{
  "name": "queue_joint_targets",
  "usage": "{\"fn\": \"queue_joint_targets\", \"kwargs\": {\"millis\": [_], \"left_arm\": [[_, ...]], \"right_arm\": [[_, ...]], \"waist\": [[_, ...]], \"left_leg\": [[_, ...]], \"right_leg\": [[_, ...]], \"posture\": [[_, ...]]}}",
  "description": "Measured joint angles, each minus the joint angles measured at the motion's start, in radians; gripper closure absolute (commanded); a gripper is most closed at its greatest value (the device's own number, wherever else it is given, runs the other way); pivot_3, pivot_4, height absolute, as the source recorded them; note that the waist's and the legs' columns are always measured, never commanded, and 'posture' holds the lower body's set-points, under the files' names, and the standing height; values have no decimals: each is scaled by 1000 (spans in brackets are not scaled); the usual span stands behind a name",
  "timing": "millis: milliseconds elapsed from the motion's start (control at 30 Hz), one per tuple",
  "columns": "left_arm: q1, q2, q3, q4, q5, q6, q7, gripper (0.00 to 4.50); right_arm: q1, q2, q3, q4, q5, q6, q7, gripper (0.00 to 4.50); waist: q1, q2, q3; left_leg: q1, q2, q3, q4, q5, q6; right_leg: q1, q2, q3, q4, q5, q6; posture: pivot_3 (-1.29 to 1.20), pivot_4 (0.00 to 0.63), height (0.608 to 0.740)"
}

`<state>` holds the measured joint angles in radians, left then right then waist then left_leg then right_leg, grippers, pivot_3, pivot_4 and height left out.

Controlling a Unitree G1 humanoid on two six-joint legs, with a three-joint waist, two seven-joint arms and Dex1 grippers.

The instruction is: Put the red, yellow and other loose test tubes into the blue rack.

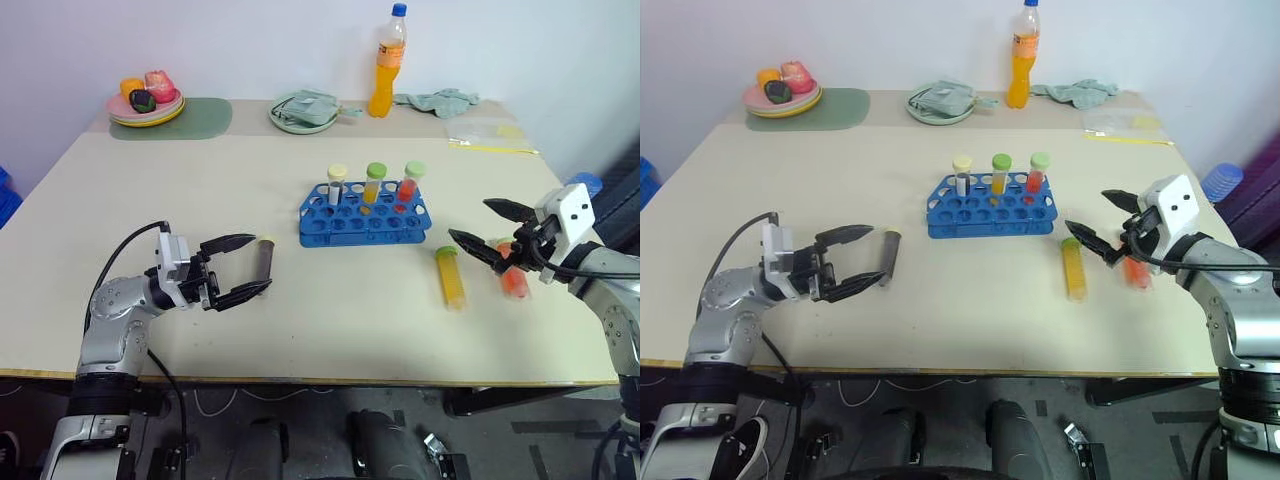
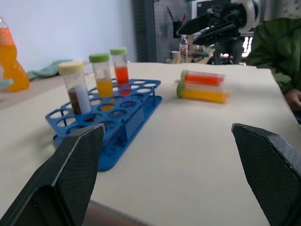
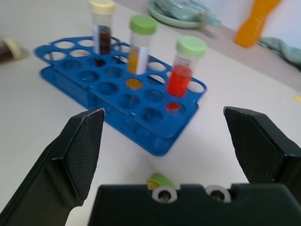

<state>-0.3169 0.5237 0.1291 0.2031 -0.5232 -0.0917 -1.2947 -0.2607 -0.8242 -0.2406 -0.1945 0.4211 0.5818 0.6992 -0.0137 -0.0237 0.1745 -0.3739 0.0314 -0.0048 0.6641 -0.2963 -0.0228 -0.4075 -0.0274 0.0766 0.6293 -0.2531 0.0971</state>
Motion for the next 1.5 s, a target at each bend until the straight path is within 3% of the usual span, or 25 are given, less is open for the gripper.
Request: {"fn": "queue_joint_targets", "kwargs": {"millis": [167,333,500,700,900,1100,1467,1500], "left_arm": [[-60,-13,-16,-1,5,2,-7,28],[-92,-29,-37,37,14,4,-10,28],[-99,-57,-55,44,21,1,-10,28],[-99,-75,-68,43,32,-3,0,28],[-51,-85,-71,-29,33,-3,32,28],[0,-79,-71,-79,32,4,59,28],[31,-69,-68,-110,32,17,80,28],[31,-69,-68,-111,32,17,80,2]], "right_arm": [[-182,-42,80,128,-48,263,-93,0],[-505,-148,224,418,-72,675,-76,0],[-749,-150,385,666,-108,842,-26,0],[-789,-152,632,787,-148,835,128,0],[-840,-127,750,1011,-267,705,233,0],[-893,-58,765,1154,-353,605,280,0],[-938,30,648,1345,-428,514,230,0],[-938,33,639,1354,-434,508,225,260]], "waist": [[-5,1,0],[-7,2,0],[-7,2,0],[-3,2,0],[-10,2,0],[-28,2,0],[-30,3,0],[-30,3,0]], "left_leg": [[0,0,1,0,0,0],[-1,0,1,-1,0,0],[-2,0,2,-2,0,1],[-3,0,2,-1,0,1],[-2,0,2,-1,0,1],[-1,0,2,-1,0,1],[-2,0,2,-1,0,1],[-2,0,2,-1,0,1]], "right_leg": [[-1,0,0,0,0,0],[-3,0,1,0,0,-1],[-4,0,0,0,0,-1],[-4,0,0,-1,1,2],[-4,0,0,0,2,2],[-4,0,0,1,2,3],[-4,0,0,1,2,3],[-4,0,0,1,2,3]], "posture": [[0,150,740],[0,150,740],[0,150,740],[0,150,740],[0,150,740],[0,150,740],[0,150,740],[0,150,740]]}}
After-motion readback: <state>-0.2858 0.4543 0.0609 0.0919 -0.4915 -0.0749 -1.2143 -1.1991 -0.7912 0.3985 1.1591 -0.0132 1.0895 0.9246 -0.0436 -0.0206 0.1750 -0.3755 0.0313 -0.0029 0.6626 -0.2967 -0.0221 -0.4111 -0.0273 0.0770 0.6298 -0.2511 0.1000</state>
